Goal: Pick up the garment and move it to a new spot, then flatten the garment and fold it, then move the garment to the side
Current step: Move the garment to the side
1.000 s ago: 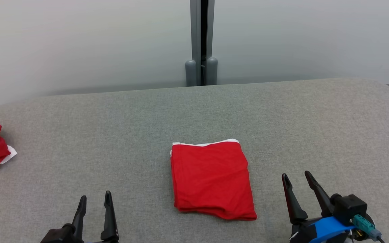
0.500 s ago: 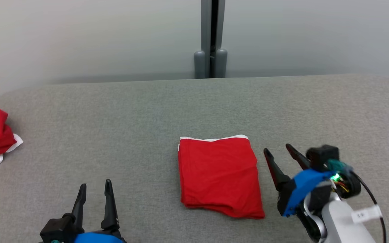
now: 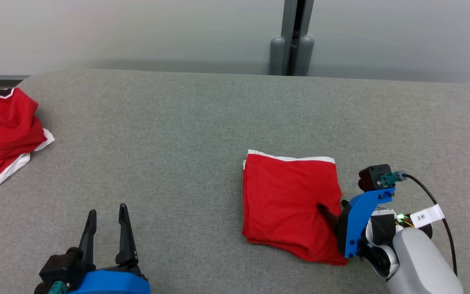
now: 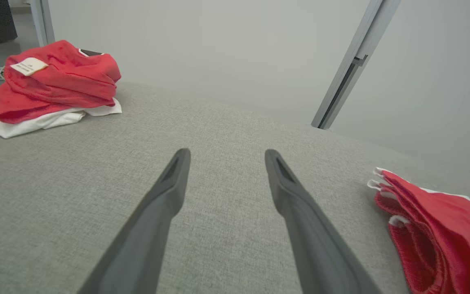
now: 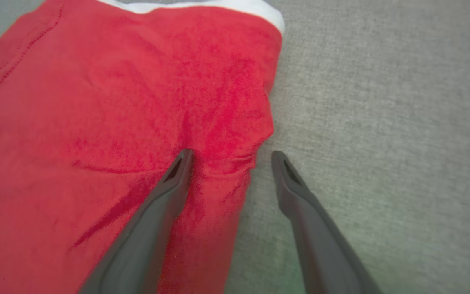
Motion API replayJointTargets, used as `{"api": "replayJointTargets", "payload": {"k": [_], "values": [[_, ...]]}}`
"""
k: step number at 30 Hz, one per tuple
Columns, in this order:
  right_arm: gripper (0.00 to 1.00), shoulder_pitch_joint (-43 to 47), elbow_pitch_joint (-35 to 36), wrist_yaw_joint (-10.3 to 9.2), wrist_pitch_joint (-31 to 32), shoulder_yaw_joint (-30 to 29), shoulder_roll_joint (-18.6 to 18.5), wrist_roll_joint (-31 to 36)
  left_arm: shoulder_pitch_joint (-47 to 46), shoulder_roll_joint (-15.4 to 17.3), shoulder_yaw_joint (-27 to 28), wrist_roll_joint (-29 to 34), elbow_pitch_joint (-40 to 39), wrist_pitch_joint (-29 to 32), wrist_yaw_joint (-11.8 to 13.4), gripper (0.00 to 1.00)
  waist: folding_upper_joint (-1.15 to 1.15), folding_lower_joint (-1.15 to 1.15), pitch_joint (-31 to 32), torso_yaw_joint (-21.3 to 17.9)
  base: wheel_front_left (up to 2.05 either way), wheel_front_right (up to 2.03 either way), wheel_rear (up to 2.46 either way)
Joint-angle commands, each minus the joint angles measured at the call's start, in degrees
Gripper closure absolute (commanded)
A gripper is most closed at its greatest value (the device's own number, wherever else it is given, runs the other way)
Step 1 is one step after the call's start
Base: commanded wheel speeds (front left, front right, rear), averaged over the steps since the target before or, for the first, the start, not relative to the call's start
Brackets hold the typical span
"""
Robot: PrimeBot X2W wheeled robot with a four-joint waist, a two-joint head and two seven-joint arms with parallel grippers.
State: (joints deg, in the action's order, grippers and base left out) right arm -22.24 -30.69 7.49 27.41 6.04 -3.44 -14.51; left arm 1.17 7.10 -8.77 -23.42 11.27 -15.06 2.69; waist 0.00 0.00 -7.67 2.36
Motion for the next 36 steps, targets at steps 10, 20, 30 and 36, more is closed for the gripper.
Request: {"api": "replayJointTargets", "payload": {"k": [10,20,30,36], "values": [[1.0,-5.02,-1.91,0.0,-2.42,2.06,-1.43,-2.2,-3.1,-0.23,0.4,3.98,-0.81,-0.15,-1.45,0.0,0.0,0.0,-3.0,-1.53,0.0,0.0,0.0],[1.0,-7.49,0.99,0.0,-5.58,-0.04,-6.82,-3.93,-4.59,1.72,-0.6,5.75,-5.36,1.51,-1.2,0.0,0.0,0.0,-7.26,-15.28,0.0,0.0,0.0],[1.0,-8.78,1.91,0.01,-8.97,-2.8,-6.86,-4.95,-5.84,5.02,-1.69,7.62,-11.27,6.52,-1.06,0.0,0.0,0.0,-12.29,-26.84,0.0,0.0,0.0],[1.0,-9.8,0.58,0.01,-11.31,-3.81,-6.71,-4.54,-6.32,6.43,-2.3,8.2,-13.3,8.76,-1.31,0.0,0.0,0.0,-14.11,-28.15,0.0,0.0,0.0]]}}
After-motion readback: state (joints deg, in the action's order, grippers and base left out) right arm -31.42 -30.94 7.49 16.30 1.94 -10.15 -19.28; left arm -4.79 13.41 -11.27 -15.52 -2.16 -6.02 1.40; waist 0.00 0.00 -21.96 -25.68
